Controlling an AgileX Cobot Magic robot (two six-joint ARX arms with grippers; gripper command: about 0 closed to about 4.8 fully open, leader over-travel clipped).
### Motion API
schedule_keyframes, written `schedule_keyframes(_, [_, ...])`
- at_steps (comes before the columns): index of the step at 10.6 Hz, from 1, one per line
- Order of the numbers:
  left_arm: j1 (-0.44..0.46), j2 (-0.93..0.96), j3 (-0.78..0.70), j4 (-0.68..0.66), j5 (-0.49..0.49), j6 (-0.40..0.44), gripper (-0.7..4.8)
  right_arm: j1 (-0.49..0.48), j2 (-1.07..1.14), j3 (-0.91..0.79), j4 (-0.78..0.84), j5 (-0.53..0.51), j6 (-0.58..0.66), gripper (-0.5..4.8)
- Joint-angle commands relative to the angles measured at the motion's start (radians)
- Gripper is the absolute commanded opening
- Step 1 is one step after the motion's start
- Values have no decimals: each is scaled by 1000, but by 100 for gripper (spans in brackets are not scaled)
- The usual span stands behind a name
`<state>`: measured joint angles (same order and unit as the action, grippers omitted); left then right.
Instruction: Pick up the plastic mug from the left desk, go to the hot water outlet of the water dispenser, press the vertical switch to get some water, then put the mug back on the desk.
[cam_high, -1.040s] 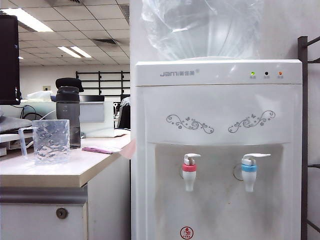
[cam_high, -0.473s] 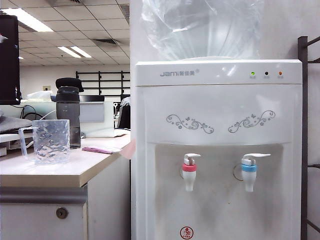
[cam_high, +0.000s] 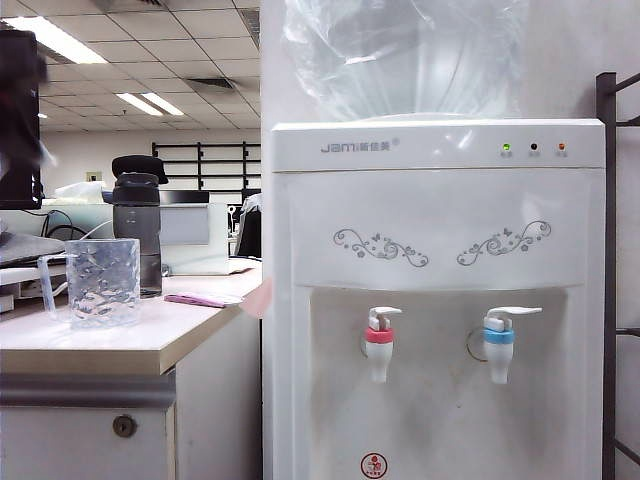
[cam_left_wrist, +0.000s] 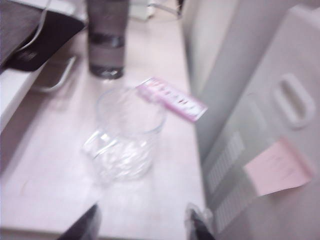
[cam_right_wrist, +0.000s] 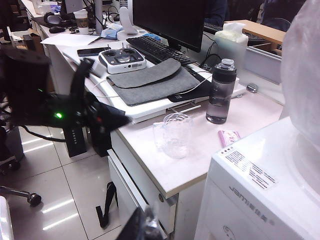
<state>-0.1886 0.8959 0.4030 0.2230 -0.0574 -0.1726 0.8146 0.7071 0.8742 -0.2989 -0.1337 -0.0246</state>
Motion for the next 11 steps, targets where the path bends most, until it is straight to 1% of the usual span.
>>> schedule_keyframes(1, [-1,95,-14,127,-36,0,344,1,-2,4,19,2,-3,-6])
schedule_keyframes(2, [-1,189,-14,197,-54,-1,355,1,-2,4,19,2,-3,-5])
schedule_keyframes(4, [0,323,-14,300,-136,-4,355,1,-2,4,19,2,-3,-6])
schedule_keyframes(6, [1,404,-14,378,-160,-4,355,1,-2,4,19,1,-3,-6])
schedule_keyframes(7, [1,489,-14,468,-160,-4,355,1,-2,4,19,1,-3,-6])
schedule_keyframes(8, [2,687,-12,677,-253,-48,355,1,-2,4,19,1,-2,-6])
schedule_keyframes(9, [3,697,-12,678,-284,-48,355,1,-2,4,19,1,-2,-6])
schedule_keyframes(10, [18,720,-11,723,-283,-45,355,1,-2,4,18,1,-2,-6])
schedule_keyframes(11, [30,720,-3,725,-275,-44,355,1,-2,4,18,1,-2,-6])
